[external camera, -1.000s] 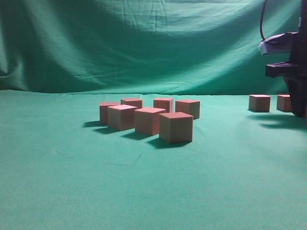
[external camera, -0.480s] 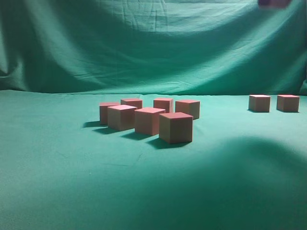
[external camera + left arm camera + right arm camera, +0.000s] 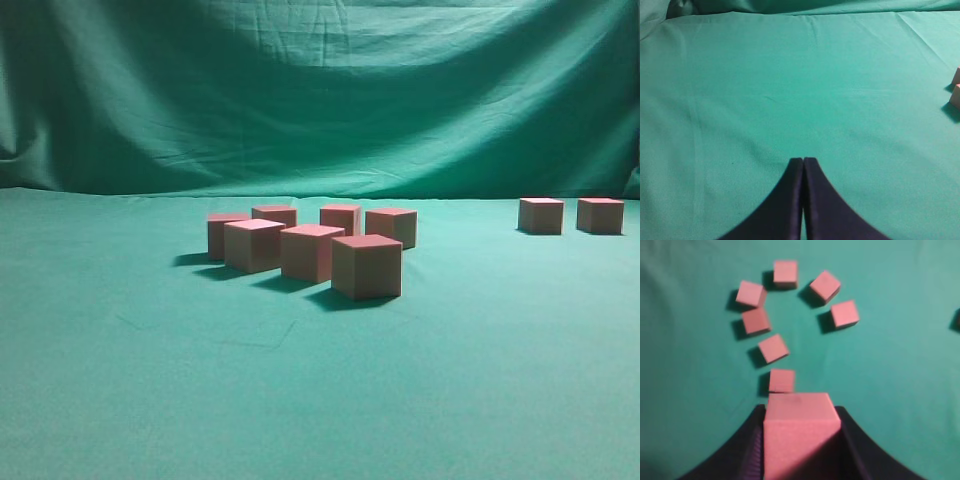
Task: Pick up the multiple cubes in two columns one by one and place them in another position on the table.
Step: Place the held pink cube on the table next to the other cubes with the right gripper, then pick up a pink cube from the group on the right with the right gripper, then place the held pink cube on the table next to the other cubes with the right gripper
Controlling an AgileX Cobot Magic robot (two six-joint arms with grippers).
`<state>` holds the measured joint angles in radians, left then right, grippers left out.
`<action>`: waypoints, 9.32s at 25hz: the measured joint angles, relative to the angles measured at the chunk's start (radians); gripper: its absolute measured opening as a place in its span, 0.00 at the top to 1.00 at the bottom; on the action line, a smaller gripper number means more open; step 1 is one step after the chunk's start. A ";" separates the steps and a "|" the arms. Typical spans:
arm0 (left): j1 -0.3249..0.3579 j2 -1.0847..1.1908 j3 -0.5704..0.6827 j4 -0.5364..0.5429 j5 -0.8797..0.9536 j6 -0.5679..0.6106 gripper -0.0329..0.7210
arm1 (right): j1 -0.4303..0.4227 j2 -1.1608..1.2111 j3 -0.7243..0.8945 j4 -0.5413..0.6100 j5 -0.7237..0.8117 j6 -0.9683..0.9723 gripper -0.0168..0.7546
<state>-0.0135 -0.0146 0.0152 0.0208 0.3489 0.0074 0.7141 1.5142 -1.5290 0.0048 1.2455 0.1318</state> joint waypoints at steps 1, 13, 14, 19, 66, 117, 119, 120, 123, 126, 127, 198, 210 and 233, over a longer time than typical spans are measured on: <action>0.000 0.000 0.000 0.000 0.000 0.000 0.96 | 0.029 -0.005 0.034 -0.002 0.000 0.027 0.63; 0.000 0.000 0.000 0.000 0.000 0.000 0.96 | 0.317 -0.013 0.436 -0.130 -0.297 0.510 0.63; 0.000 0.000 0.000 0.000 0.000 0.000 0.96 | 0.319 -0.013 0.459 -0.139 -0.329 0.552 0.63; 0.000 0.000 0.000 0.000 0.000 0.000 0.96 | 0.319 -0.006 0.536 -0.138 -0.448 0.652 0.63; 0.000 0.000 0.000 0.000 0.000 0.000 0.96 | 0.320 0.267 0.541 -0.431 -0.569 0.381 0.63; 0.000 0.000 0.000 0.000 0.000 0.000 0.96 | -0.455 0.284 -0.006 -0.074 -0.194 0.002 0.25; 0.000 0.000 0.000 0.000 0.000 0.000 0.96 | -0.455 0.352 -0.064 -0.065 -0.196 -0.018 0.25; 0.000 0.000 0.000 0.000 0.000 0.000 0.96 | -0.455 0.381 -0.098 -0.062 -0.198 -0.025 0.25; 0.000 0.000 0.000 0.000 0.000 0.000 0.96 | -0.455 0.478 -0.190 -0.061 -0.198 -0.038 0.25; 0.000 0.000 0.000 0.000 0.000 0.000 0.96 | -0.455 0.567 -0.258 -0.061 -0.196 -0.041 0.25; 0.000 0.000 0.000 0.000 0.000 0.000 0.96 | -0.455 0.588 -0.277 -0.061 -0.196 -0.044 0.25; 0.000 0.000 0.000 0.000 0.000 0.000 0.96 | 0.068 0.066 -0.020 -0.008 0.011 -0.164 0.66; 0.000 0.000 0.000 0.000 0.000 0.000 0.96 | 0.402 0.252 0.149 -0.040 -0.098 -0.351 0.66; 0.000 0.000 0.000 0.000 0.000 0.000 0.96 | 0.359 0.455 0.149 -0.107 -0.306 -0.378 0.66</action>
<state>-0.0135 -0.0146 0.0152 0.0208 0.3489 0.0074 1.0729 1.9694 -1.3798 -0.1027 0.9399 -0.2462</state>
